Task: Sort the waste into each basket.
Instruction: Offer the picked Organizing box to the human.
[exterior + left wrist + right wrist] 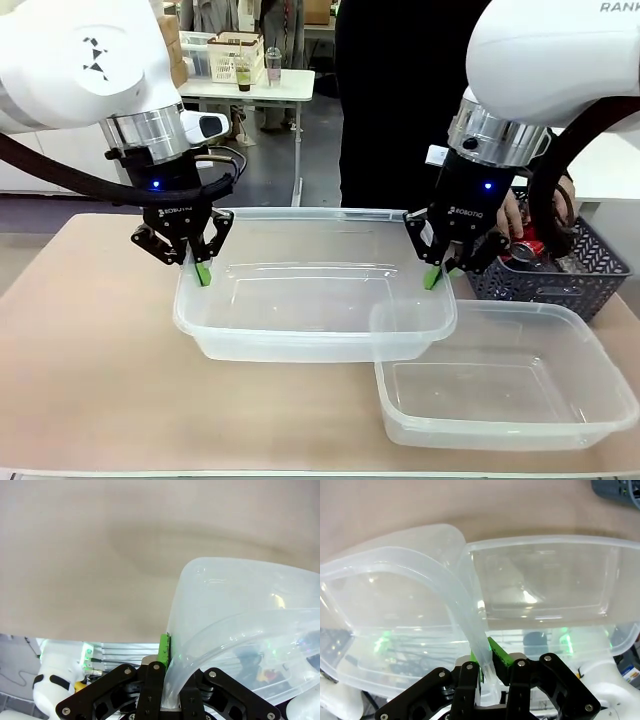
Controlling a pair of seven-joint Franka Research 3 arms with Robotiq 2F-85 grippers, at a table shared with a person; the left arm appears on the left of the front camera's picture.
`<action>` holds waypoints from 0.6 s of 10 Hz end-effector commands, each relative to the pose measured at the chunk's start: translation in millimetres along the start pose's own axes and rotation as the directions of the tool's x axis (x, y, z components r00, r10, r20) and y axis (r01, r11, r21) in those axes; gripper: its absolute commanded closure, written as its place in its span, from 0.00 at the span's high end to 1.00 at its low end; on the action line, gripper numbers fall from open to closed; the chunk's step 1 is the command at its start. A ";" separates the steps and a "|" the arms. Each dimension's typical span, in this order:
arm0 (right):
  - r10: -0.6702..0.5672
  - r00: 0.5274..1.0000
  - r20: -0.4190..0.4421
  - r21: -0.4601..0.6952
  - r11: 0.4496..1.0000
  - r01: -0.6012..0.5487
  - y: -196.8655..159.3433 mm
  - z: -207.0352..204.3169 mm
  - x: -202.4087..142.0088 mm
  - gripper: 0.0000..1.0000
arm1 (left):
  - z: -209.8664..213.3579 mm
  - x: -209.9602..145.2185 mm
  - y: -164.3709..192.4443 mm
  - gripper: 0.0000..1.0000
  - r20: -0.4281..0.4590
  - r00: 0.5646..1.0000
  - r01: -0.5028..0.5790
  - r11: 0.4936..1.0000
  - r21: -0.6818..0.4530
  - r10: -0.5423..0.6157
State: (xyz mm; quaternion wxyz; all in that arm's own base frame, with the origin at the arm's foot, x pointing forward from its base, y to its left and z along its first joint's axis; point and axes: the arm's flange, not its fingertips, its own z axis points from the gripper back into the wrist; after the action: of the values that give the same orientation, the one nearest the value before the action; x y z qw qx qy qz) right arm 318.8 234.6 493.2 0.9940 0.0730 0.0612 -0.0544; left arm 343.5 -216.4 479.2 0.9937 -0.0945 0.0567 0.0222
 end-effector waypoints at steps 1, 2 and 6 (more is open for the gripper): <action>0.001 1.000 0.003 0.005 1.000 -0.001 2.0 2.3 2.7 0.06 | 6.5 1.6 3.5 0.03 0.018 1.000 -0.018 1.000 -0.011 0.018; 0.001 1.000 0.003 0.005 1.000 -0.001 2.0 2.3 2.7 0.06 | 6.5 1.6 3.5 0.03 0.018 1.000 -0.018 1.000 -0.011 0.018; 0.001 1.000 0.003 0.005 1.000 -0.001 2.0 2.3 2.7 0.06 | 6.5 1.6 3.5 0.03 0.018 1.000 -0.018 1.000 -0.011 0.018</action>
State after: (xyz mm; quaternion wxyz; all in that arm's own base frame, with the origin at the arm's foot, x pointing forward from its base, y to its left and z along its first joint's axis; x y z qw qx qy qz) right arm 318.8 234.6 493.2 0.9940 0.0731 0.0612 -0.0545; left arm 343.5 -216.4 479.2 0.9937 -0.0945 0.0566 0.0222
